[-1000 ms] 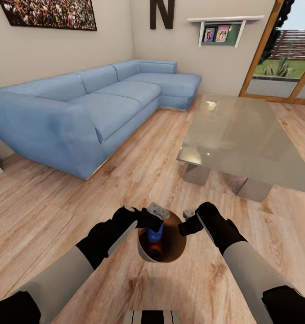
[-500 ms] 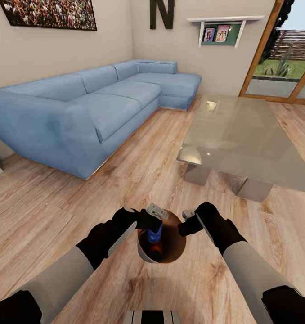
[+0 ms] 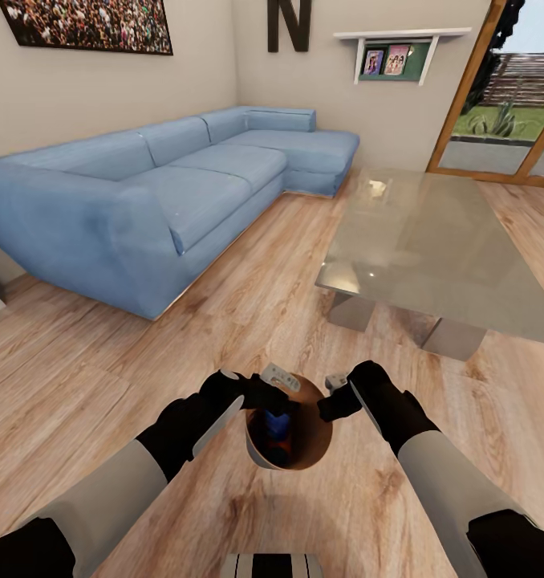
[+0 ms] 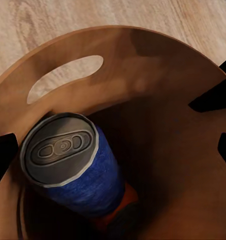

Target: Put the three can of soda from the living room inside the tash can in the kitchen.

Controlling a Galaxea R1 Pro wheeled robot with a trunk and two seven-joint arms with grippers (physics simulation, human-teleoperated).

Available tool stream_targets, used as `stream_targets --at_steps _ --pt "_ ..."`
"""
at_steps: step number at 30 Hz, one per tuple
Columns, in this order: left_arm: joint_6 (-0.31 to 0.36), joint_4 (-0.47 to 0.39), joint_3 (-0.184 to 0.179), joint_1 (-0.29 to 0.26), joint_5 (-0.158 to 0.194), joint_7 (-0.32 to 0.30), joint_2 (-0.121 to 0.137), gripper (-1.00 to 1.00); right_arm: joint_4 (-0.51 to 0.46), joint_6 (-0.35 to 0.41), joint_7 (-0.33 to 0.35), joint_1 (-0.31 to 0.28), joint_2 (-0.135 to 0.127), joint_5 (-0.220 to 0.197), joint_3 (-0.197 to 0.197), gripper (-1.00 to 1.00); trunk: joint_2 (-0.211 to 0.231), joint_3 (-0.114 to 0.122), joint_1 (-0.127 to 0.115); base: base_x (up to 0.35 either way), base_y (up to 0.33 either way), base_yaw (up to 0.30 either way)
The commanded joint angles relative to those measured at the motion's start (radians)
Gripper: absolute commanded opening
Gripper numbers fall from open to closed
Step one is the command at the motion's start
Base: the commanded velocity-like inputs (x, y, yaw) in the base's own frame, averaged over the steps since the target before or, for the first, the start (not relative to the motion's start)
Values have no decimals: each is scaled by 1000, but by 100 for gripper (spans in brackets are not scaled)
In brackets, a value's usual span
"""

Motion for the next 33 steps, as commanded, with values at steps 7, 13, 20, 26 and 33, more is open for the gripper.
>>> stream_targets --at_steps 7,13,20,26,33 --pt "-2 -12 4 0 -9 -4 7 100 0 8 4 0 -1 -39 0 -100 0 0 0 0 0 0" --pt "0 -92 9 4 -8 -13 13 100 0 8 4 0 -3 -39 -2 -100 0 0 0 0 0 0" --pt "15 -304 15 9 0 -37 119 100 1 8 4 0 -3 -39 -2 -100 0 0 0 0 0 0" --pt "26 -398 19 20 15 -53 214 100 1 8 4 0 -3 -39 -2 -100 0 0 0 0 0 0" --pt "19 -449 152 74 57 -117 334 100 1 8 4 0 -4 -39 -2 -100 0 0 0 0 0 0"
